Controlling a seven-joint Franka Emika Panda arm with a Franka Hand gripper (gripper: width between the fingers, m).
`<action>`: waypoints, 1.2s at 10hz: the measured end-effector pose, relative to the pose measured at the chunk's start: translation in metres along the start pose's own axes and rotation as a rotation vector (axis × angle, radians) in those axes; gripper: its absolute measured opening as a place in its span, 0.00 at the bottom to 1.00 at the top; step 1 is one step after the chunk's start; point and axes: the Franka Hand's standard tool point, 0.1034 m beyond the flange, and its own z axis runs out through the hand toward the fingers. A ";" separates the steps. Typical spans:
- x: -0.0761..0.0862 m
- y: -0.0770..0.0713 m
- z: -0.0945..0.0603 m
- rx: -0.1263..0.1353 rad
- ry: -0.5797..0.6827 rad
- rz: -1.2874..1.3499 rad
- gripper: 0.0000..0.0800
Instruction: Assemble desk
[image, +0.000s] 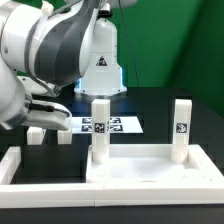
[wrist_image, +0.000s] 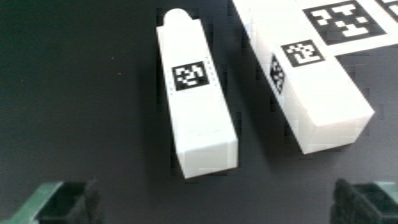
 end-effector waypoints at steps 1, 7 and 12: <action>-0.002 -0.008 -0.001 -0.006 0.015 0.010 0.81; -0.014 -0.022 0.007 -0.015 0.063 -0.011 0.81; -0.024 -0.021 0.030 0.008 0.060 -0.011 0.81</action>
Offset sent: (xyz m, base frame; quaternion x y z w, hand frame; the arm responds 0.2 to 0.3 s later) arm -0.0226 0.0142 0.0106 -0.0378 0.0438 0.0044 0.9983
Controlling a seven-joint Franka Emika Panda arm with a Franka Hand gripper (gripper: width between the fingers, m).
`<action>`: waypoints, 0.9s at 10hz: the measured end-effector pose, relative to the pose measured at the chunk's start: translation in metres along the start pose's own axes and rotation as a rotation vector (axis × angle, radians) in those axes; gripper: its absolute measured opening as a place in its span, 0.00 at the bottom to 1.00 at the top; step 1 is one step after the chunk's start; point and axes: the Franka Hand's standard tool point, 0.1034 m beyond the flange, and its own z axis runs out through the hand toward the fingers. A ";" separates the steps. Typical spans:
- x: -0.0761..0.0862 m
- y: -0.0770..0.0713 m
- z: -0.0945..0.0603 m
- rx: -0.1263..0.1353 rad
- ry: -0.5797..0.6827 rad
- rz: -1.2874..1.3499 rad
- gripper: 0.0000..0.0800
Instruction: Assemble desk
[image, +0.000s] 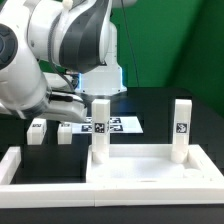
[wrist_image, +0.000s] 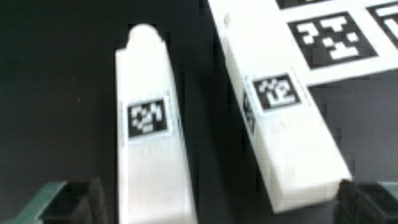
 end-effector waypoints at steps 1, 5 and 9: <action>-0.004 0.000 0.004 0.006 -0.001 -0.002 0.81; -0.006 0.000 0.006 0.006 -0.006 -0.001 0.81; -0.017 -0.022 0.000 0.026 0.088 -0.053 0.81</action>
Offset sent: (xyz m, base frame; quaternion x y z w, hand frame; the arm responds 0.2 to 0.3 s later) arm 0.0000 0.0000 0.0000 0.0000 0.0000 0.0000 1.0000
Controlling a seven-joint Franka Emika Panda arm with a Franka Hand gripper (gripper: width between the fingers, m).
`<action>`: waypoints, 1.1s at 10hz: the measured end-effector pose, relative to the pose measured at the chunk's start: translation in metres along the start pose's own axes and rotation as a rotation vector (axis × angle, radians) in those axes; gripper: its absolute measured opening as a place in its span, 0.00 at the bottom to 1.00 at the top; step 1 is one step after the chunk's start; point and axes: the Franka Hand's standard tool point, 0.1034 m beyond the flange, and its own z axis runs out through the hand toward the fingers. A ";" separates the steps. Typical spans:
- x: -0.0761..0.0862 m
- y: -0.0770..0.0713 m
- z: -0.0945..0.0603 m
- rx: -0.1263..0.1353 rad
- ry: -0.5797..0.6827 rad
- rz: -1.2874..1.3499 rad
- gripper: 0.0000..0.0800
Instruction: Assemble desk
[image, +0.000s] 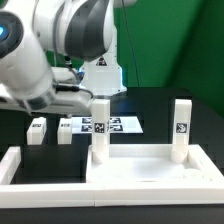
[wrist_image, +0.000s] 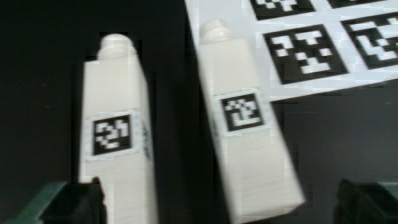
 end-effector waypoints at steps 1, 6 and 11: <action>-0.003 -0.002 0.002 -0.002 0.008 -0.004 0.81; -0.002 0.000 0.004 0.000 0.004 -0.001 0.81; -0.002 -0.009 0.009 0.026 0.007 0.007 0.81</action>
Offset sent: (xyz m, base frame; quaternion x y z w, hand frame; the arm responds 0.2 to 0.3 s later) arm 0.0000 0.0000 0.0000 0.0000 0.0000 0.0000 1.0000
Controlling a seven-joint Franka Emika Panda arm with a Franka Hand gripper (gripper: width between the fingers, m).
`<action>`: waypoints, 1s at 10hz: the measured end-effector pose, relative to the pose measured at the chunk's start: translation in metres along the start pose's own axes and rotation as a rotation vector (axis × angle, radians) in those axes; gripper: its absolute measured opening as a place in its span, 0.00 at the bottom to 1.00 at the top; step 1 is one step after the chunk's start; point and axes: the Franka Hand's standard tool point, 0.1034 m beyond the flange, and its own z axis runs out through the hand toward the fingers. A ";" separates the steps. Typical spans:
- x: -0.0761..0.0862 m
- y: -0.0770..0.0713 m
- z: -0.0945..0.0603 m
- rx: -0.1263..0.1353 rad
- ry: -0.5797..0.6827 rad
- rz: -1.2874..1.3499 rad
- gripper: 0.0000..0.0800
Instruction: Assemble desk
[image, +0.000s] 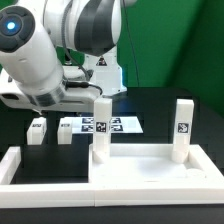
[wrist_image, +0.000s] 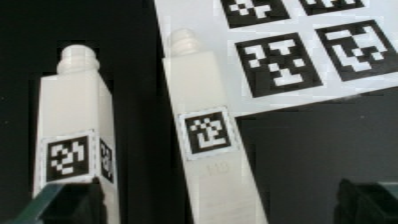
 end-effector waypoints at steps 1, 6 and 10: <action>0.004 0.001 0.001 -0.008 0.022 -0.001 0.81; 0.009 0.006 0.015 -0.010 0.028 0.007 0.81; 0.002 0.003 0.026 -0.002 -0.046 -0.002 0.81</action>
Offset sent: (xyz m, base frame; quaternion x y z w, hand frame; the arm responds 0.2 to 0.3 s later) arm -0.0104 -0.0027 -0.0162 0.0106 0.0093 0.0041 0.9999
